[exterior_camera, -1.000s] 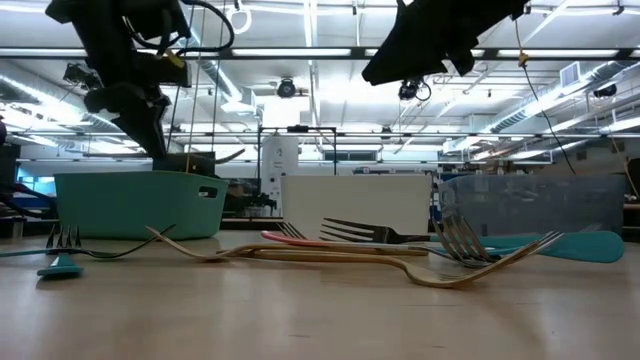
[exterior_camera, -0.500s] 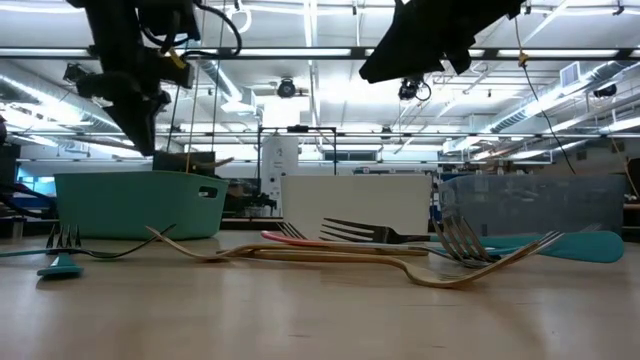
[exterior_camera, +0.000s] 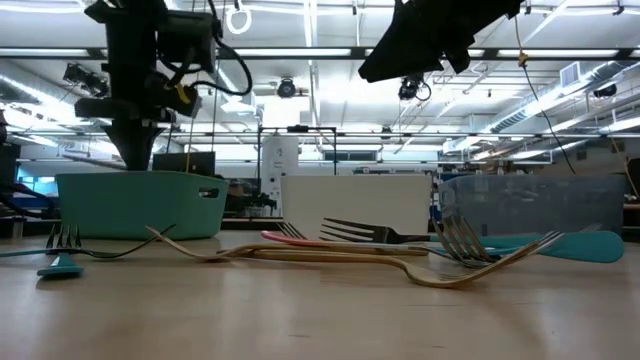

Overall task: Sort silverware by color (type)
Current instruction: Put the gold fork into the green bin

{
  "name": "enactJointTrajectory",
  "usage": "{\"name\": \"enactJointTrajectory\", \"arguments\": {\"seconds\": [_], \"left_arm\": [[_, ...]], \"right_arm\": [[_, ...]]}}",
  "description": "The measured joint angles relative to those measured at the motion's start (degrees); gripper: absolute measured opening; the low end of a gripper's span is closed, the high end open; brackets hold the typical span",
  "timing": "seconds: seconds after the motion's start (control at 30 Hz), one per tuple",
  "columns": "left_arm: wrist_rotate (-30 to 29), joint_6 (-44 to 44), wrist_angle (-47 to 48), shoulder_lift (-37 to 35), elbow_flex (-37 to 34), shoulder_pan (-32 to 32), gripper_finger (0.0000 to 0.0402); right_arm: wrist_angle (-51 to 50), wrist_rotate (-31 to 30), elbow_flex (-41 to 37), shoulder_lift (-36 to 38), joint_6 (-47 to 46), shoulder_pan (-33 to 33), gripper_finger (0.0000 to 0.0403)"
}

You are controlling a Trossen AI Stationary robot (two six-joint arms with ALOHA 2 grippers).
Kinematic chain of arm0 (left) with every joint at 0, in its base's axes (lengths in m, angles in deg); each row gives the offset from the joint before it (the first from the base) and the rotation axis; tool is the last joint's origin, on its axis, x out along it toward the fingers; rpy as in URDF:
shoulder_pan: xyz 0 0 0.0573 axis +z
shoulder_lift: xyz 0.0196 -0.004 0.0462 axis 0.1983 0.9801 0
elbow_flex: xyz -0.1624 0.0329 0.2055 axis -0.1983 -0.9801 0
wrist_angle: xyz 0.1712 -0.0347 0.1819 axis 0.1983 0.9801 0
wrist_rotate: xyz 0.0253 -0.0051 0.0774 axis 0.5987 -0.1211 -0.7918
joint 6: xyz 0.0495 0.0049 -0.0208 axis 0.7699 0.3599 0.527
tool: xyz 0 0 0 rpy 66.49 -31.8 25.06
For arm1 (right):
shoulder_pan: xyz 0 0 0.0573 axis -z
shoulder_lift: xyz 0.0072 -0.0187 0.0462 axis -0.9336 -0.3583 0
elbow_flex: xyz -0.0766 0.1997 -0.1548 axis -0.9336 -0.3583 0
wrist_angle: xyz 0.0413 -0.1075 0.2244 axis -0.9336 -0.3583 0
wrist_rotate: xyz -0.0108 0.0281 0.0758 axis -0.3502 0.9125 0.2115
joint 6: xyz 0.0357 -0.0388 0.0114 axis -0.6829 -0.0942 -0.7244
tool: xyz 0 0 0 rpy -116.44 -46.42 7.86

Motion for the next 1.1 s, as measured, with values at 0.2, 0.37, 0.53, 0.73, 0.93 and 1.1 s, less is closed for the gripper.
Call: {"name": "enactJointTrajectory", "arguments": {"seconds": [0.2, 0.37, 0.53, 0.73, 0.93, 1.1], "left_arm": [[-0.8, 0.0, -1.7, 3.1, 0.0, 0.0, 0.0039], [-1.5, 0.1, -4.3, 4.7, 0.0, 0.0, 0.0039], [-2.2, 1.8, -4.9, 6.9, 0.0, 0.0, 0.0039], [-2.3, 1.5, -8.3, 7.8, -0.1, 0.0, 0.0039], [-2.3, -0.8, -9.3, 7.8, -0.1, -0.1, 0.0039], [-2.4, -1.9, -6.2, 6.8, 0.0, -0.1, 0.0039]], "right_arm": [[0.0, 0.0, 0.0, 0.0, 0.2, 0.0, 0.0089], [0.0, 0.0, 0.0, 0.0, 0.5, 0.0, 0.0089], [0.4, 0.2, 0.0, 0.0, 0.6, 0.0, 0.0089], [0.6, 0.3, 0.0, 0.0, 1.0, 0.0, 0.0089], [0.9, 0.3, 0.0, 0.0, 1.2, 0.0, 0.0089], [1.2, 0.3, 0.0, 0.0, 1.3, 0.0, 0.0089]]}}
